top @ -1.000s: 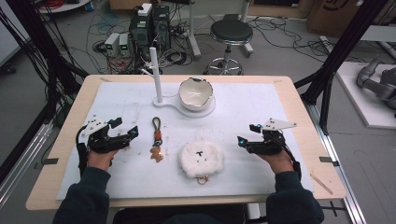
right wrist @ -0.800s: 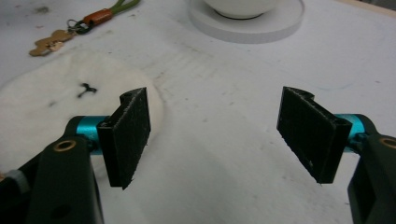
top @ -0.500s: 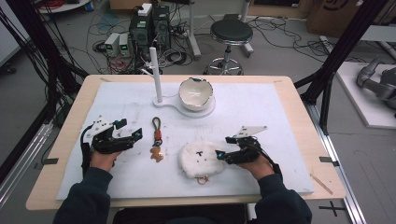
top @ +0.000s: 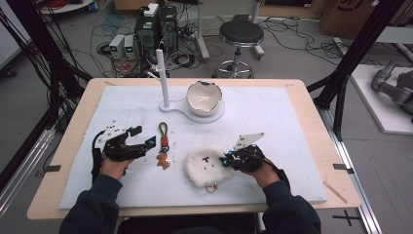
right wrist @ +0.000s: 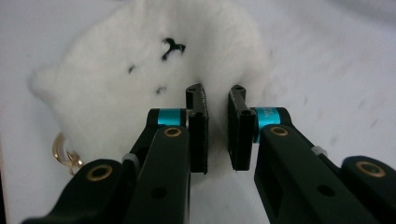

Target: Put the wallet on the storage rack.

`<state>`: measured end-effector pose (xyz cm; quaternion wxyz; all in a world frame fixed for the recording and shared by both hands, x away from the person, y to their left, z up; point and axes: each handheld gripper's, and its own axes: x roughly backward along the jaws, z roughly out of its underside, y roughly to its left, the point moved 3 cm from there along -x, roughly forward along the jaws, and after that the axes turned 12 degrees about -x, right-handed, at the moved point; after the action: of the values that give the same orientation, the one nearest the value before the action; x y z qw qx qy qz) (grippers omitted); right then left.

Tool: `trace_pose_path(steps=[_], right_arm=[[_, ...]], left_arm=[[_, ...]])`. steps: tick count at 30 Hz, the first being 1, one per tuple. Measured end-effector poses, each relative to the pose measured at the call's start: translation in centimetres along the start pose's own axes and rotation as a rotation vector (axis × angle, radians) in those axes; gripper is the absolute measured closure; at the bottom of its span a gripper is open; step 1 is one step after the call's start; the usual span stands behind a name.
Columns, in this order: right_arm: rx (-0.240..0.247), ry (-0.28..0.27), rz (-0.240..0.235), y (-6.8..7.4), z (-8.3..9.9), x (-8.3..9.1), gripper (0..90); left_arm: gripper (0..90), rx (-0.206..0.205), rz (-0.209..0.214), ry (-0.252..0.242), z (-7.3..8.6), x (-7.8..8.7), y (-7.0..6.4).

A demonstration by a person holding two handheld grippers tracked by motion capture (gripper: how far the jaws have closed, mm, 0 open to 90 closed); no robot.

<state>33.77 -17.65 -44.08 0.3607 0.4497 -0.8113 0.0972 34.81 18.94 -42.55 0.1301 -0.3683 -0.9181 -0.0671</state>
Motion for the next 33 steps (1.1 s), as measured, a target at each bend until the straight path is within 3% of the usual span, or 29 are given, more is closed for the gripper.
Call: trace_pose_path(steps=[3,7,8,9,12,14,17,19,22,23,25,27,30,32,33], right_arm=[[0.065,-0.081,-0.003,0.5,-0.7,0.7,82.0],[0.092,-0.154,0.002,0.8,-1.3,1.3,82.1],[0.092,-0.154,0.002,0.8,-1.3,1.3,82.1],[0.099,-0.186,-0.01,0.9,-1.6,1.4,82.2],[0.118,-0.205,-0.03,1.3,-2.0,1.4,82.2],[0.132,-0.209,-0.04,1.7,-2.2,1.3,82.2],[0.149,-0.225,-0.055,2.2,-2.6,1.3,82.2],[0.141,-0.228,-0.053,2.3,-2.9,1.3,82.1],[0.123,-0.222,-0.039,2.1,-2.9,1.1,80.2],[0.123,-0.222,-0.039,2.1,-2.9,1.1,80.2],[0.047,-0.257,-0.005,1.6,-2.9,1.1,59.1],[-0.015,-0.271,0.025,0.9,-2.8,1.2,46.9],[-0.078,-0.263,0.029,0.3,-2.5,1.0,39.4],[-0.09,-0.253,0.025,0.2,-2.4,0.8,38.7],[-0.102,-0.225,-0.007,0.4,-2.3,0.2,38.0]], left_arm=[[23.6,-0.008,0.075,0.006,-0.2,-0.9,-1.1],[24.9,-0.024,0.197,0.014,-0.5,-2.3,-3.1],[25.1,-0.024,0.197,0.014,-0.5,-2.3,-3.1],[26.1,-0.033,0.223,0.022,-0.7,-2.8,-3.6],[26.8,-0.062,0.299,0.052,-0.9,-4.0,-5.2],[27.5,-0.069,0.31,0.058,-0.8,-4.3,-5.6],[44.7,-0.094,0.368,0.094,-0.6,-4.7,-6.3],[59.3,-0.113,0.367,0.114,-0.5,-4.7,-6.5],[72.7,-0.132,0.362,0.121,-0.5,-4.6,-6.5],[72.7,-0.144,0.356,0.106,-0.7,-4.5,-6.5],[76.3,-0.152,0.326,0.074,-1.0,-4.1,-6.2],[76.9,-0.128,0.303,0.031,-1.3,-3.7,-5.9],[77.1,-0.123,0.285,-0.036,-1.8,-3.1,-5.4],[77.1,-0.125,0.284,-0.055,-1.9,-3.0,-5.3],[77.1,-0.123,0.28,-0.085,-2.1,-2.7,-5.2]])
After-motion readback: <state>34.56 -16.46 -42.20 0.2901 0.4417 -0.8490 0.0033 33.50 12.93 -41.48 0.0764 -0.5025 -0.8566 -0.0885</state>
